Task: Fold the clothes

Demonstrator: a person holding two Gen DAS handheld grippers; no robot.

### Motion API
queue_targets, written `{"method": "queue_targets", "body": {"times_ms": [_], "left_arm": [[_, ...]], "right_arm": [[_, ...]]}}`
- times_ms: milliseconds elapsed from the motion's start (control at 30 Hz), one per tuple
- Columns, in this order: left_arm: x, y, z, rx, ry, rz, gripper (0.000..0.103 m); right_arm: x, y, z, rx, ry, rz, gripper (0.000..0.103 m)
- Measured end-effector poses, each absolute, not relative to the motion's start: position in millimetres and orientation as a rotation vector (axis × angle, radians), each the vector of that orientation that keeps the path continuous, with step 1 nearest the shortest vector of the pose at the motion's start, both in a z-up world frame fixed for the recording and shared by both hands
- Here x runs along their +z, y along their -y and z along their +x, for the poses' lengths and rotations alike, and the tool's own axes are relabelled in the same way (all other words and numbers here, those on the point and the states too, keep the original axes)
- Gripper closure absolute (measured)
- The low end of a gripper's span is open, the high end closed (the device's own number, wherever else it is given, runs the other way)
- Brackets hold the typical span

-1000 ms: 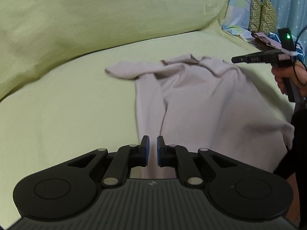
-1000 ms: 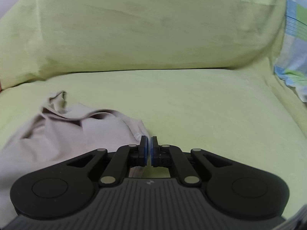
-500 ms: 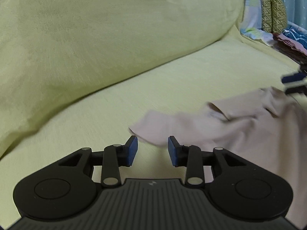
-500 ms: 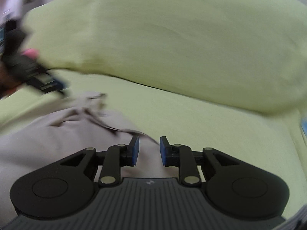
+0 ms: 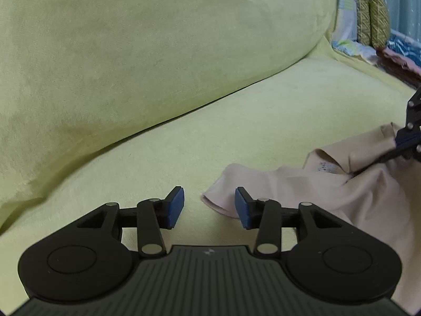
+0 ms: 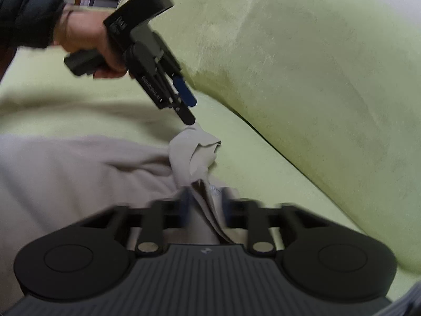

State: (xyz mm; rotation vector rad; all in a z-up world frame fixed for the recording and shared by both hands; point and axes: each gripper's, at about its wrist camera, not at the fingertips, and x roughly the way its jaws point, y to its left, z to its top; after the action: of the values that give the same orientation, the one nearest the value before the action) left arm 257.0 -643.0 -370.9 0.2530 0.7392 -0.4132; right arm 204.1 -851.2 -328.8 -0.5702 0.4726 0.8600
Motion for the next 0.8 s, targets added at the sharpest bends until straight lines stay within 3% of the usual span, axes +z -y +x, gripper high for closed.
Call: {"method": "queue_targets", "body": {"times_ms": [200, 433, 533, 567, 600, 800], "left_arm": [[-378.2, 640.2, 289.2, -0.473, -0.792, 0.182, 0.054], [-389.1, 663.1, 301.3, -0.549, -0.864, 0.287, 0.055], [-386.9, 668.4, 296.6, -0.573, -0.879, 0.303, 0.076], [-385.7, 669.8, 294.1, -0.572, -0.873, 0.313, 0.096], [-383.6, 671.2, 291.3, -0.562, -0.858, 0.322, 0.102], [-367.4, 668.2, 290.0, -0.449, -0.727, 0.298, 0.103]], "right_arm": [[-315.2, 883.9, 201.5, 0.72, -0.405, -0.485, 0.103], [-316.3, 916.5, 214.6, 0.581, -0.439, -0.413, 0.103], [-314.7, 929.4, 219.8, 0.552, -0.455, -0.371, 0.103], [-313.8, 931.0, 222.0, 0.547, -0.457, -0.365, 0.103], [-313.8, 931.8, 224.4, 0.543, -0.457, -0.357, 0.103], [-311.0, 943.4, 240.6, 0.507, -0.47, -0.286, 0.103]]}}
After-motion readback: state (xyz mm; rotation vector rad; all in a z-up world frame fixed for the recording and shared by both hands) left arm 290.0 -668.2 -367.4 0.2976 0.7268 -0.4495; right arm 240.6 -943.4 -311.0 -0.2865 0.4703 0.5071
